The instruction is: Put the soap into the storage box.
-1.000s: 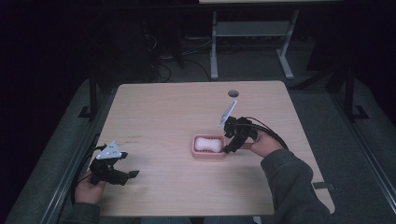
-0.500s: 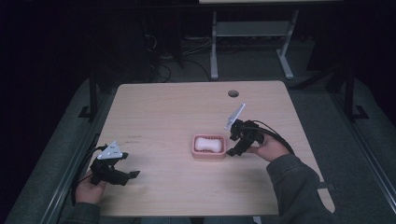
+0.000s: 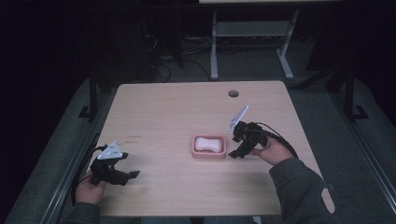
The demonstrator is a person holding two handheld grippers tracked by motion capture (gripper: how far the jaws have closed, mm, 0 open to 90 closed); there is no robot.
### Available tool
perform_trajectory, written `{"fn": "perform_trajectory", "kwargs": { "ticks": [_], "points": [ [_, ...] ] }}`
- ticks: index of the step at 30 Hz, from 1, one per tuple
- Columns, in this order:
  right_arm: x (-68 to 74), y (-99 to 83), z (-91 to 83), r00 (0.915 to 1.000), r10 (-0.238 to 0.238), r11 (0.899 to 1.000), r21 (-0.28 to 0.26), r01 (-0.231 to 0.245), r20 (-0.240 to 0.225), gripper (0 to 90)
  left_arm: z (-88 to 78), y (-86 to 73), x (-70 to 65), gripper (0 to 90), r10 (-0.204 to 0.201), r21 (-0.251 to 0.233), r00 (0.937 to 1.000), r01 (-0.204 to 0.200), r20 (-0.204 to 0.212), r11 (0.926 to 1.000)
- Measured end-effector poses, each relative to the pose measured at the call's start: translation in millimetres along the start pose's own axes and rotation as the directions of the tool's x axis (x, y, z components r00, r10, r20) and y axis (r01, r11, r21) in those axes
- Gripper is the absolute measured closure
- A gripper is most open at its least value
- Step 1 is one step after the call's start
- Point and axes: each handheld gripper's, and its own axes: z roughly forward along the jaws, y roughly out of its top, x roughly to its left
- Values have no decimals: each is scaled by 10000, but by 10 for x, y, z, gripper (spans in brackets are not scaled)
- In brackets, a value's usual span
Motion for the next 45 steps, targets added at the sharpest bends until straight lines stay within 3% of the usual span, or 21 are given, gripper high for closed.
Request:
{"fn": "perform_trajectory", "kwargs": {
  "ticks": [17, 45],
  "points": [
    [39, -248, -20, 9996, 290, 9994, -179, -290, 22, 306, 7, -2, 0, 150, -28, 36, 10000, 28, 17, 10000],
    [117, -776, 27, 9934, 1148, 9926, -415, -1143, 90, 308, 27, -7, -13, 149, -47, 73, 10000, 47, -2, 10000]
  ]
}}
